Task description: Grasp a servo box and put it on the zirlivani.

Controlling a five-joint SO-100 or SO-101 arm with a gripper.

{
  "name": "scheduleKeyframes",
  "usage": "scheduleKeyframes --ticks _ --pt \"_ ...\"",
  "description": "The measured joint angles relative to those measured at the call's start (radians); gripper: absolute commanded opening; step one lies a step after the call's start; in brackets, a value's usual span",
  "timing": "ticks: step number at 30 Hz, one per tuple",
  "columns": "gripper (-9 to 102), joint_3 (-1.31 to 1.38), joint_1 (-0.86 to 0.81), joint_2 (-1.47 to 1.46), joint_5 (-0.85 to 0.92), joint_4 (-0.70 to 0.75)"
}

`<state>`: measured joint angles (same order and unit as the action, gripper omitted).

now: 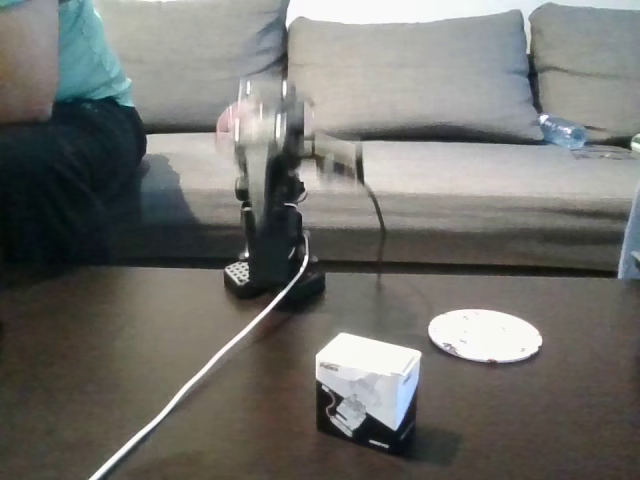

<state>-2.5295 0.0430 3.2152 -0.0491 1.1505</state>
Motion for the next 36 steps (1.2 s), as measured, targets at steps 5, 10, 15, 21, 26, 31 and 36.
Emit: scheduleKeyframes --ticks 5,10,15,21,26,31,36 --pt "13 0.296 -0.023 -0.411 0.114 -0.026" --pt "20 0.724 -0.12 -0.962 0.152 -0.014" --pt "20 1.127 -0.153 -1.44 0.147 -0.015" --pt "21 1.402 -0.129 -1.759 0.187 0.072" --pt "21 1.454 0.1 -1.839 0.629 0.241" --pt "26 1.474 0.16 -1.844 1.028 0.299" --pt "42 1.552 0.184 -1.855 1.31 0.426"
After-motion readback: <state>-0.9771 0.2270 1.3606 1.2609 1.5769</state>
